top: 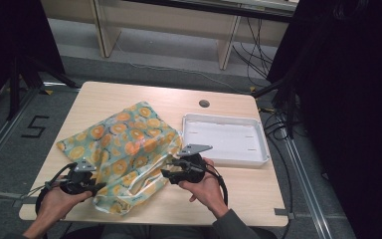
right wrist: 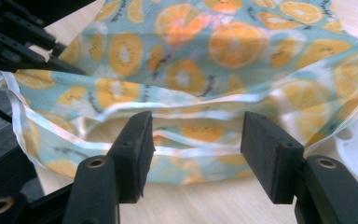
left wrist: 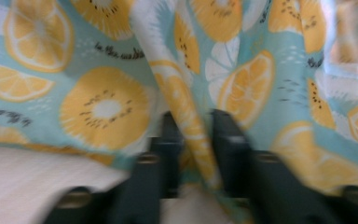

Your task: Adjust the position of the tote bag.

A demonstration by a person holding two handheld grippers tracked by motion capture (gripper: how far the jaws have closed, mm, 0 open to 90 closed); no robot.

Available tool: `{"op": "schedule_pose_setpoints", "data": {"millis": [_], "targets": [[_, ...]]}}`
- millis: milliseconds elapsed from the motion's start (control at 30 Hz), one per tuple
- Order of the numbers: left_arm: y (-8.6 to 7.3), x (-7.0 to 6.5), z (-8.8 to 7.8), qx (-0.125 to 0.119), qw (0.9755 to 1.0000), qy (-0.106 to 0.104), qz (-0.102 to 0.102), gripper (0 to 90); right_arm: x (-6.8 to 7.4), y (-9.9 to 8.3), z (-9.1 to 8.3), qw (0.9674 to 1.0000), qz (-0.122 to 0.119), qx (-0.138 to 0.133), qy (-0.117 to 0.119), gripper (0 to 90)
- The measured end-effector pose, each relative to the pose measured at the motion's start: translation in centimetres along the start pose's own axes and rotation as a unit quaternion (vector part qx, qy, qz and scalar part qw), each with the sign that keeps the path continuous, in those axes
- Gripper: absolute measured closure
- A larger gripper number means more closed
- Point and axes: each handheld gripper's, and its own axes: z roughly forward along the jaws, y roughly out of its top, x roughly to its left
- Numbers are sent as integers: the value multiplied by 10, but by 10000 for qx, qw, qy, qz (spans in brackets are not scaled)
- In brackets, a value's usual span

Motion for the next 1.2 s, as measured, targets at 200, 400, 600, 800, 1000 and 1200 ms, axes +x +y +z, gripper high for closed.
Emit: {"op": "schedule_pose_setpoints", "data": {"millis": [200,400,600,800,1000,1200], "targets": [[-1,28,-14,223,9993,256,185,887,-13,6,-5,9994,-9,-219,-278,457],[-3,51,-16,347,9981,446,233,885,-35,14,0,9973,174,-248,-672,437],[-4,65,-15,343,9981,498,150,879,-39,14,25,9970,165,227,-724,409],[-5,75,-15,320,9979,567,-28,870,-33,8,44,9926,105,942,-755,418],[-1,85,-11,264,9978,595,-75,867,-27,1,54,9904,-8,1244,-607,538],[7,88,-2,228,9977,617,-150,868,-19,-5,61,9867,-285,1578,-256,793]]}}
